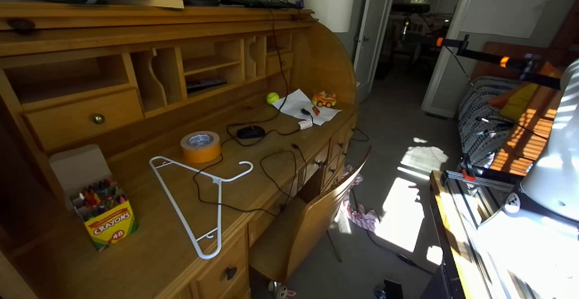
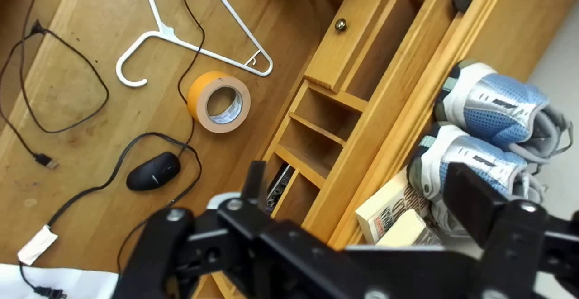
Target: Take the book off of the top
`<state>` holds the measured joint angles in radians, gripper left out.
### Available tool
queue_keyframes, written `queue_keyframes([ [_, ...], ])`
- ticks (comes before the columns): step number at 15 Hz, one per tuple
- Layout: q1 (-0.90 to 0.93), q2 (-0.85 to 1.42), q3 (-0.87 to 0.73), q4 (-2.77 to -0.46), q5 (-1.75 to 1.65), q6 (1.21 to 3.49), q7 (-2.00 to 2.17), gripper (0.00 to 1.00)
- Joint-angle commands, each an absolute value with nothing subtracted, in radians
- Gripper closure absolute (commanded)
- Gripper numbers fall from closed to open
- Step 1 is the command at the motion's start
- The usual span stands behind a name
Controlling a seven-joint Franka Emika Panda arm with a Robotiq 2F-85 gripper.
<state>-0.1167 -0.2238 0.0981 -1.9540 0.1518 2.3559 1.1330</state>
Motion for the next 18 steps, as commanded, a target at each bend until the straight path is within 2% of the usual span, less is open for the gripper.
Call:
queue_keyframes([
  [1, -0.093, -0.218, 0.074, -1.947, 0.150, 2.355, 1.161, 0.00],
  [7, -0.093, -0.214, 0.071, -1.940, 0.160, 2.355, 1.188, 0.00],
  [14, -0.173, -0.004, 0.149, -1.738, -0.161, 2.333, 1.731, 0.00],
  [18, -0.079, 0.121, 0.061, -1.620, -0.189, 2.369, 1.968, 0.00],
])
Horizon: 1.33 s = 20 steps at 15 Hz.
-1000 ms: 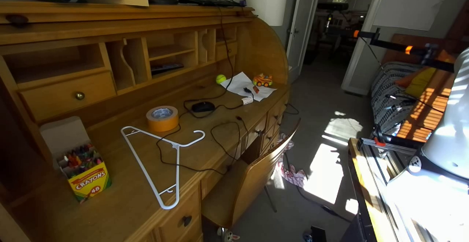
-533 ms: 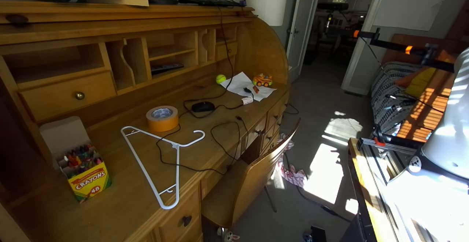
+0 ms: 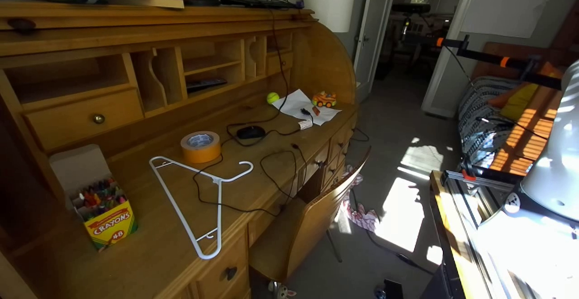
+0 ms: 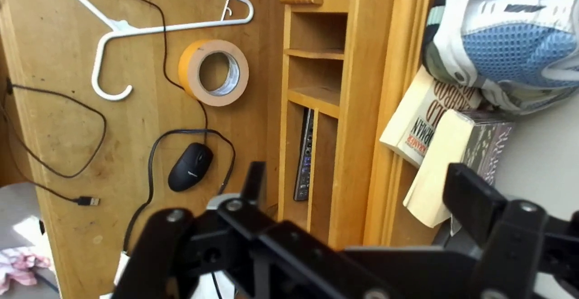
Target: Take the book off of the top
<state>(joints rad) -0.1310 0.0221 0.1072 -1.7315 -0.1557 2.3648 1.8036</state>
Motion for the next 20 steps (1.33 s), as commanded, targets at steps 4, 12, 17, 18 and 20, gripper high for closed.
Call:
queue_keyframes([
  [4, -0.025, 0.229, -0.019, -1.537, -0.249, 2.512, 2.155, 0.00],
  [12, 0.039, 0.400, -0.168, -1.421, -0.430, 2.727, 2.407, 0.00],
  [17, 0.071, 0.473, -0.241, -1.386, -0.506, 2.815, 2.494, 0.00],
  [18, 0.079, 0.485, -0.256, -1.379, -0.518, 2.826, 2.509, 0.00],
  [20, 0.094, 0.504, -0.283, -1.369, -0.534, 2.845, 2.533, 0.00],
])
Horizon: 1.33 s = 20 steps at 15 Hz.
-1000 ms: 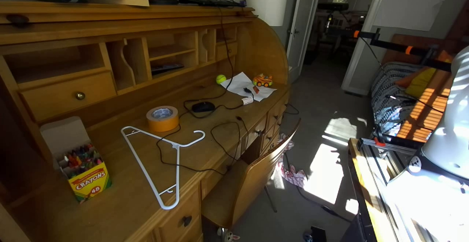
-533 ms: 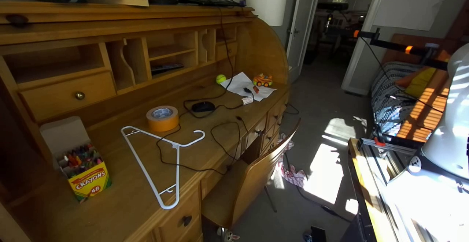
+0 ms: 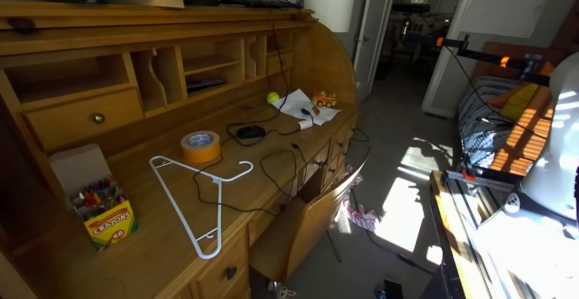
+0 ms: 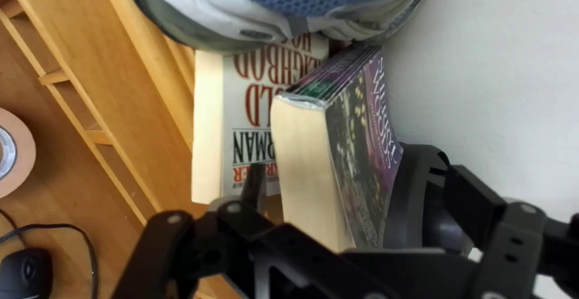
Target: Take the book off of the top
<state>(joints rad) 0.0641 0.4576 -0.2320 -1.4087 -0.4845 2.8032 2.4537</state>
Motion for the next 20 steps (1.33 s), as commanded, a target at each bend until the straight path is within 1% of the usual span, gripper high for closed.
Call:
queue_keyframes([
  [1, 0.103, 0.514, -0.298, -1.363, -0.543, 2.855, 2.547, 0.00],
  [14, 0.242, 0.627, -0.534, -1.298, -0.622, 2.936, 2.721, 0.00],
  [15, 0.251, 0.631, -0.549, -1.299, -0.621, 2.936, 2.726, 0.08],
  [16, 0.261, 0.637, -0.563, -1.296, -0.620, 2.935, 2.731, 0.28],
  [17, 0.268, 0.639, -0.572, -1.300, -0.616, 2.930, 2.731, 0.34],
  [18, 0.275, 0.642, -0.582, -1.302, -0.614, 2.931, 2.732, 0.44],
  [20, 0.286, 0.647, -0.594, -1.304, -0.608, 2.930, 2.731, 0.60],
])
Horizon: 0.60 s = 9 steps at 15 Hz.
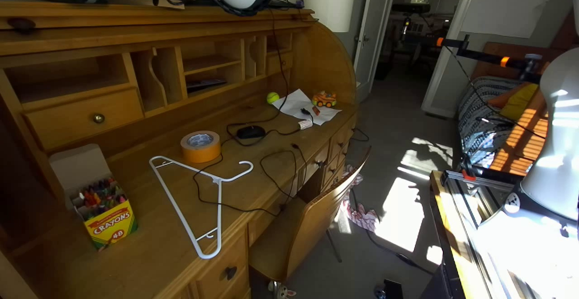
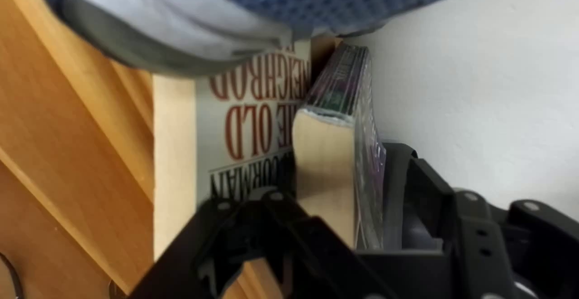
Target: Take the book off of the top
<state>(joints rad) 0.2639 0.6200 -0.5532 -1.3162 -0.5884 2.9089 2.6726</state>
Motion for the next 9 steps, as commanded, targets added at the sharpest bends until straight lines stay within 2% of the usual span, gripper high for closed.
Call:
queue_keyframes([
  [1, 0.290, 0.644, -0.594, -1.311, -0.604, 2.925, 2.723, 0.66],
  [5, 0.298, 0.631, -0.585, -1.331, -0.600, 2.922, 2.700, 0.96],
  [6, 0.297, 0.625, -0.579, -1.337, -0.598, 2.920, 2.692, 0.93],
  [8, 0.307, 0.601, -0.578, -1.356, -0.603, 2.908, 2.677, 0.93],
  [9, 0.336, 0.600, -0.627, -1.345, -0.630, 2.908, 2.717, 0.93],
])
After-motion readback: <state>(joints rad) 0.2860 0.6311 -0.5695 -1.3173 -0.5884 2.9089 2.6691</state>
